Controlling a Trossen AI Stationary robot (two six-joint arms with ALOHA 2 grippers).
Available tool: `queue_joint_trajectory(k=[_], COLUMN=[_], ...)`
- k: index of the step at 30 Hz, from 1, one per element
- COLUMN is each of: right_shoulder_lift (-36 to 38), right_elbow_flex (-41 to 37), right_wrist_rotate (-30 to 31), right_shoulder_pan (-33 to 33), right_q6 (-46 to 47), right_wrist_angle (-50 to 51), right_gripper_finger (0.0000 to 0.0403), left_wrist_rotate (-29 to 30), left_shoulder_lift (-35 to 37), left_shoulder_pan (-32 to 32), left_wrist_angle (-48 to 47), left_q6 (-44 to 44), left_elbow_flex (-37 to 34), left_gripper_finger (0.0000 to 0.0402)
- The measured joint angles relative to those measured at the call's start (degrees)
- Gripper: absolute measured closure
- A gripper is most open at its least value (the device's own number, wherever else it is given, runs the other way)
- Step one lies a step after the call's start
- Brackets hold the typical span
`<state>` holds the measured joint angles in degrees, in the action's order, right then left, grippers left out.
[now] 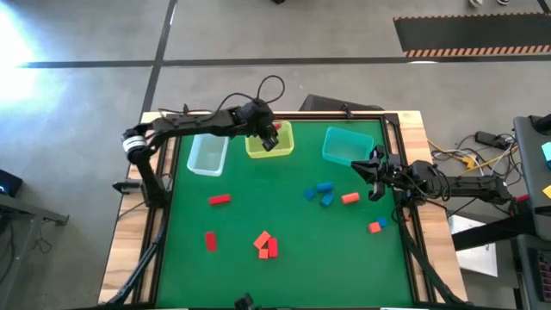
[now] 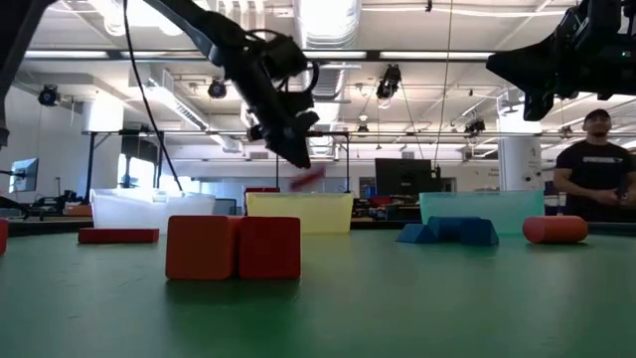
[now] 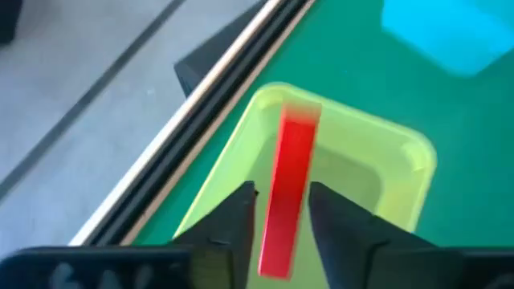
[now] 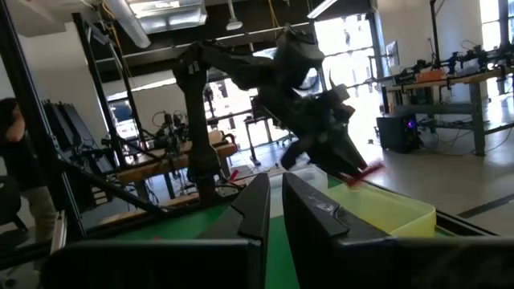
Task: Sort & place blocks by color
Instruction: Put the red block into the yellow bin, then put the blue block into the blue bin
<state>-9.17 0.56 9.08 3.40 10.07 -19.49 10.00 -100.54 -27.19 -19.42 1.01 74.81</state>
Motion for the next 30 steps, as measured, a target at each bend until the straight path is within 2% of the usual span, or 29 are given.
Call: queue_joint_trajectory(k=[6,13,21,30], right_shoulder_lift=[0.0,0.0,-0.72,-1.46], right_elbow_flex=[0.0,0.0,0.0,0.0], right_wrist_rotate=[0.0,0.02,0.09,0.05], right_shoulder_pan=[0.0,0.0,0.0,0.0], right_q6=[-0.02,0.0,0.39,0.61], right_wrist_angle=[0.09,1.67,2.06,2.87], right_gripper_finger=[0.0374,0.0374,0.0374,0.0374], left_wrist_rotate=[-0.04,-0.49,-0.85,-0.89], left_shoulder_lift=[-1.93,1.27,6.05,6.9], left_shoulder_pan=[-0.04,3.3,13.3,26.31], left_wrist_angle=[0.16,-2.4,-8.25,-11.24], left_q6=[0.12,0.14,0.34,3.24], left_elbow_flex=[0.0,0.04,-0.04,-0.17], left_gripper_finger=[0.0244,0.0239,0.0238,0.0237])
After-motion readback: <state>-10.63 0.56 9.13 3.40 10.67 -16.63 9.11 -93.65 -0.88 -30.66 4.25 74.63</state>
